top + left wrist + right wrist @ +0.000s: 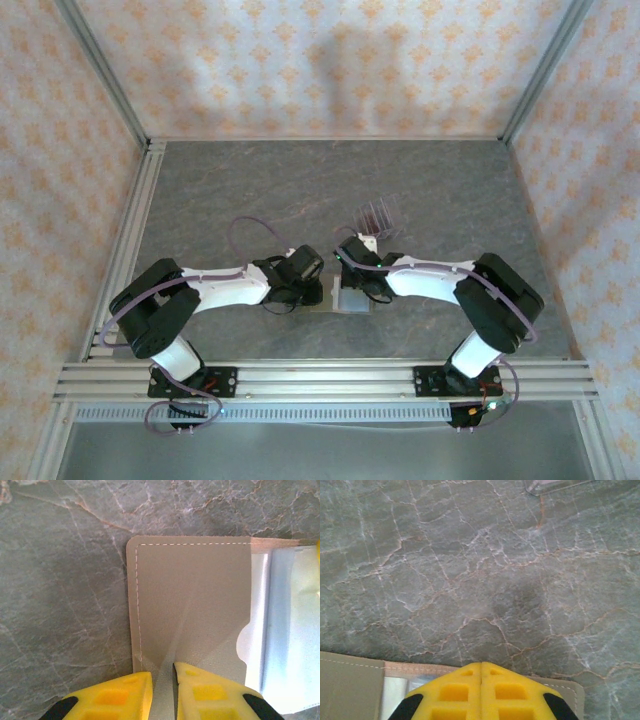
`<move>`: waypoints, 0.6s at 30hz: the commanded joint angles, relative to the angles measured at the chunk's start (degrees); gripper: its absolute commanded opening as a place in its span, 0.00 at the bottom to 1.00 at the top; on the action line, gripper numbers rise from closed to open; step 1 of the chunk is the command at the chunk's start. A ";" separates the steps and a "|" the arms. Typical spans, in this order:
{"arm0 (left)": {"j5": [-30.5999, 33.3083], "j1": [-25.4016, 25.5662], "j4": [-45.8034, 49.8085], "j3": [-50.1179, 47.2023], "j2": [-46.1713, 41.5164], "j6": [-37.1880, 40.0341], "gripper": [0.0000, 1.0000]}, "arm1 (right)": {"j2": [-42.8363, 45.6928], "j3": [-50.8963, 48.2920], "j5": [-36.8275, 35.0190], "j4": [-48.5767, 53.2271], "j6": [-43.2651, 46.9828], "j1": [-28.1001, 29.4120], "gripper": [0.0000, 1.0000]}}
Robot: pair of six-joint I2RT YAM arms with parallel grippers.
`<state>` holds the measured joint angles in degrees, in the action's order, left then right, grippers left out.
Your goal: Put the credit cards into the card holder
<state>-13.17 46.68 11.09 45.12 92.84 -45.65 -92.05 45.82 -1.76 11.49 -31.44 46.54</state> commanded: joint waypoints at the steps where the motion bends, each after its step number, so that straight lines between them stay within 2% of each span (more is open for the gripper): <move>1: 0.62 0.39 0.87 -1.35 5.34 -1.06 0.21 | -0.84 -1.17 3.09 -1.97 -0.53 -0.24 0.02; 18: -0.28 1.02 -0.58 -1.95 4.54 -1.35 0.21 | -2.12 -0.12 15.87 -11.18 -3.64 -0.27 0.05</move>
<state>-13.06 46.68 11.09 45.32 93.23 -46.50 -92.44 45.28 10.68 3.79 -32.82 46.28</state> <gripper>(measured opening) 0.208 0.056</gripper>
